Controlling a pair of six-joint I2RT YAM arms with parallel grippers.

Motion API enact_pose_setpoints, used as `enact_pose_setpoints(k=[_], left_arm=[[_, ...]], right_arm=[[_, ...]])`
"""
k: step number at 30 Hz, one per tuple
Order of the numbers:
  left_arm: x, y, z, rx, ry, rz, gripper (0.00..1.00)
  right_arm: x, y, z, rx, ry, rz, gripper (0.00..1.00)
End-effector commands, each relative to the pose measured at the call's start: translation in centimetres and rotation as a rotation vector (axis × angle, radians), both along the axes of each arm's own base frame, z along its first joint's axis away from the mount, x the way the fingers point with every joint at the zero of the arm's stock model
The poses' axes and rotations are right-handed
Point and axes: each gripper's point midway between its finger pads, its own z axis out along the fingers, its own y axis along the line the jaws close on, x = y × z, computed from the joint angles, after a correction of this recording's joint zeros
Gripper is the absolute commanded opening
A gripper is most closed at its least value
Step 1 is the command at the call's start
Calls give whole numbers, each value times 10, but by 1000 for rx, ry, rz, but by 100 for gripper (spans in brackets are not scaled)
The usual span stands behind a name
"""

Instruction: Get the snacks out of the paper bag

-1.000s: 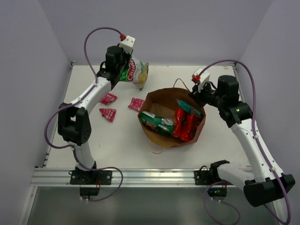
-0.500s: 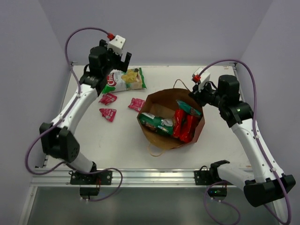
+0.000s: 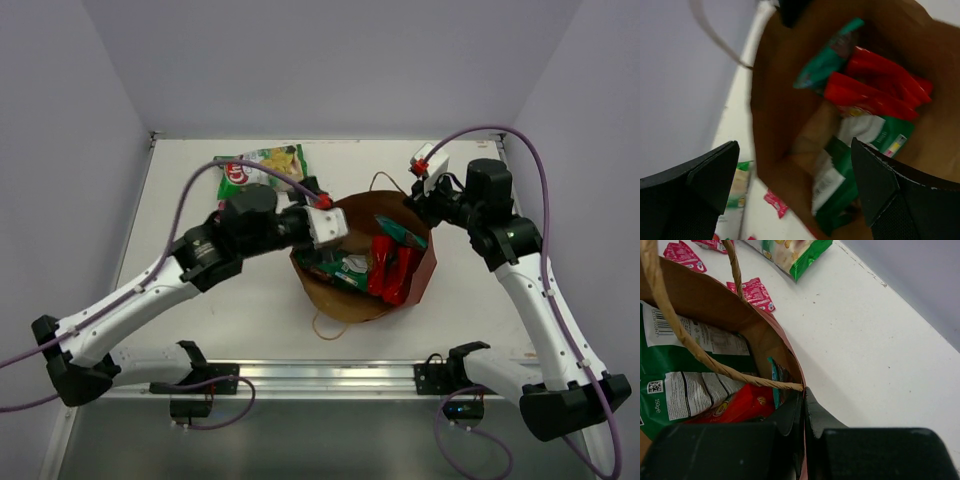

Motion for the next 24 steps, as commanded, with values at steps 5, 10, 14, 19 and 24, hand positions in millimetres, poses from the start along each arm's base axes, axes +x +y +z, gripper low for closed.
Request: enact_pose_setpoints(k=[5,10,14,19,24], left_arm=[[-37,-24,-124,423,77,-120,100],[-39,-38,-144,482,100,-185,100],[-34,-43,-166,549,97,-206,95],[-26,-52,-188,600,101,-208,66],[-20,-59,-158,518,31,-190,10]], right_arm=[[-5,12,50,62,-149,75,0],[-9,11,48,63,-158,75,0],[-10,13,47,72,-151,84,0],[-11,14,44,77,-146,88,0],[-10,12,41,72,-146,78,0]])
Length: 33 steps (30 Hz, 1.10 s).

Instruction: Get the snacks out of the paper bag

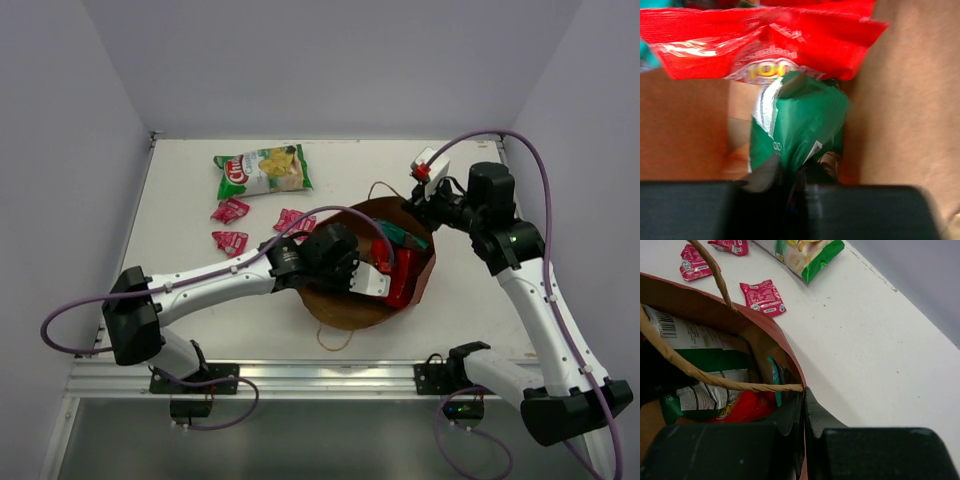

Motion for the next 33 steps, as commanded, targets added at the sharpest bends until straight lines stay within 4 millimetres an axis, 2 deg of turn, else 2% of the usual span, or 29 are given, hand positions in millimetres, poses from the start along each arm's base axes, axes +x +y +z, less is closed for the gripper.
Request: enact_pose_setpoints(k=[1,4,6,7,10,12,13,15,16,17,18,20,21,23,24,26,27,29,30,31,32,33], left_arm=[[8,-16,60,-162,-107,-14,2],[8,-15,113,-285,-162,-5,1],[8,-9,161,-393,-206,34,1],[7,-6,176,-425,-224,42,1],[9,12,241,-603,-310,118,1],[5,31,290,-767,-374,162,3],[5,35,299,-812,-386,179,3],[0,58,340,-976,-433,237,4],[0,67,351,-1027,-447,263,4],[-2,79,360,-1083,-449,302,4],[4,98,380,-1172,-491,391,4],[11,126,389,-1225,-545,514,3],[23,156,393,-1254,-599,683,2],[35,185,390,-1214,-691,843,0],[45,209,387,-1195,-730,965,0],[57,228,382,-1222,-727,1062,0],[71,252,376,-1185,-765,1147,0],[91,265,357,-1123,-760,1221,0],[106,282,351,-1088,-789,1257,0],[121,285,338,-1076,-767,1291,0],[136,305,330,-1044,-785,1316,0],[149,313,313,-1021,-770,1339,0]], right_arm=[[1,7,39,55,-148,35,0],[1,6,37,52,-147,28,0],[2,5,36,50,-148,21,0],[2,5,36,49,-150,20,0],[3,4,34,44,-147,13,0],[5,2,32,39,-141,2,0],[6,1,31,35,-139,-4,0],[7,0,29,29,-136,-12,0],[8,-1,29,28,-135,-16,0],[9,-1,29,27,-136,-18,0],[10,-1,28,26,-137,-22,0],[11,-2,28,24,-137,-26,0],[11,-2,27,22,-135,-29,0],[12,-2,27,22,-135,-27,0],[12,-1,27,24,-134,-26,0],[12,-1,27,27,-134,-23,0],[11,0,27,27,-133,-18,0],[11,0,27,29,-132,-16,0],[11,1,28,30,-135,-14,0],[10,2,27,33,-132,-9,0],[9,2,27,34,-132,-6,0],[9,2,27,34,-132,-6,0]])
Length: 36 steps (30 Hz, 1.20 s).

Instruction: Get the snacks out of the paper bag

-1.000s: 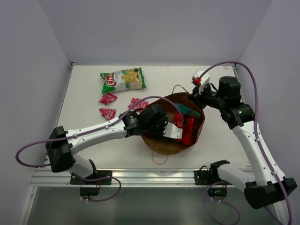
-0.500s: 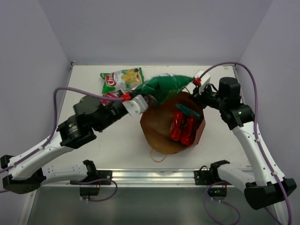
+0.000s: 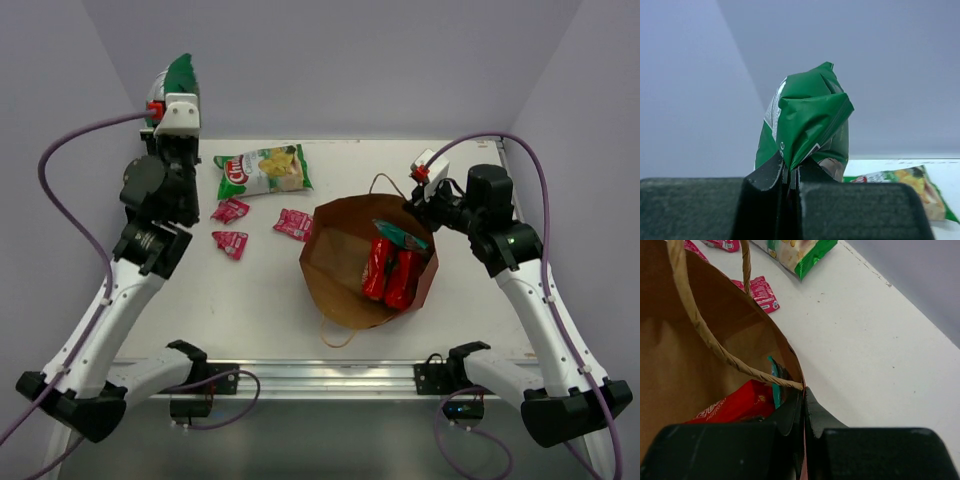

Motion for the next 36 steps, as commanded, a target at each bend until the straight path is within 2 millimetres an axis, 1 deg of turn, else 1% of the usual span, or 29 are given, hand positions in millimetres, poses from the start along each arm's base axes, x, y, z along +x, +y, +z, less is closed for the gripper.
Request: enact_pose_setpoints(k=[1,2,3,4,5,6,7,9,10,11,13,14,15,16,17,18,20,21,23,24,25,26,27,28,30,31,33,34,36], left_arm=[[50,22,-47,-97,73,19,0],[66,40,-58,-98,93,17,0],[79,47,-70,-118,117,15,0],[103,50,-97,-145,176,11,0],[114,61,-105,-146,186,16,0],[124,65,-113,-141,199,31,0],[140,68,-131,-117,221,49,0],[153,80,-151,-104,254,101,0],[164,83,-176,-86,307,119,0],[166,91,-189,-85,333,156,1],[167,101,-217,-88,390,210,14],[160,109,-230,-88,417,256,31],[155,111,-234,-93,422,270,49],[146,112,-223,-101,397,274,68],[138,115,-222,-103,397,288,94],[127,116,-202,-122,353,290,100],[112,121,-189,-127,351,316,100],[104,120,-166,-146,314,312,100],[92,113,-164,-143,391,269,100],[81,105,-145,-173,379,223,100],[78,83,-135,-187,372,113,100],[73,71,-126,-198,362,55,100],[60,55,-107,-226,323,-14,100],[52,23,-107,-250,349,-132,100],[31,-15,-93,-291,334,-274,100],[18,-51,-97,-304,365,-398,100],[1,-89,-99,-365,396,-531,100],[-13,-121,-107,-373,438,-620,100],[-28,-157,-118,-401,496,-702,100]], right_arm=[[6,6,32,46,-126,22,0],[5,7,31,48,-127,26,0],[5,7,32,51,-129,28,0],[5,8,31,52,-127,33,0],[6,8,31,51,-124,31,0],[6,8,29,50,-120,31,0],[6,8,28,47,-118,30,0],[7,8,27,48,-118,33,0],[7,9,26,49,-116,35,0],[7,9,25,49,-114,37,0],[7,9,23,48,-107,37,0],[7,9,21,46,-99,37,0],[7,8,22,43,-102,31,0],[6,8,23,43,-107,31,0],[7,8,24,43,-113,30,0],[6,8,23,43,-111,31,0],[5,9,26,48,-112,39,0],[5,10,26,51,-107,42,0],[4,10,28,54,-104,43,0],[4,10,28,53,-105,41,0],[5,9,29,53,-104,37,0],[5,9,30,55,-104,36,0],[5,9,32,57,-103,33,0],[5,9,36,61,-109,32,0],[5,10,39,66,-109,30,0],[5,10,43,69,-113,31,0],[6,9,45,70,-115,26,0],[7,9,46,69,-114,25,0],[8,9,45,65,-108,17,0]])
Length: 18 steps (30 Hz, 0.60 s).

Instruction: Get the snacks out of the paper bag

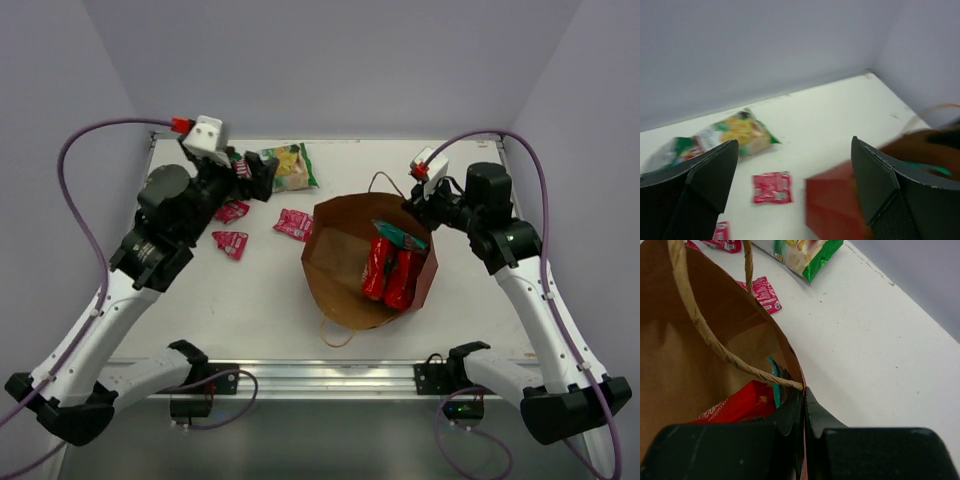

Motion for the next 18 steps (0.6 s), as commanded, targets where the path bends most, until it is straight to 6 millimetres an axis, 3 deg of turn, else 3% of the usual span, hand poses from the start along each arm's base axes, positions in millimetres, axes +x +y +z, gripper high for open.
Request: enact_pose_setpoints(k=[1,3,4,7,18], left_arm=[[-39,-89,-50,-48,206,-237,100],[-53,-124,-65,-20,240,-281,100],[-74,-150,-71,-7,249,-340,100],[-82,-185,-98,21,296,-335,100],[-65,-259,-180,96,392,-331,97]], right_arm=[[8,6,46,54,-117,11,0],[8,6,45,56,-112,3,0],[8,5,46,55,-114,2,0],[9,2,46,52,-116,-18,0],[12,-1,38,56,-104,-51,0]])
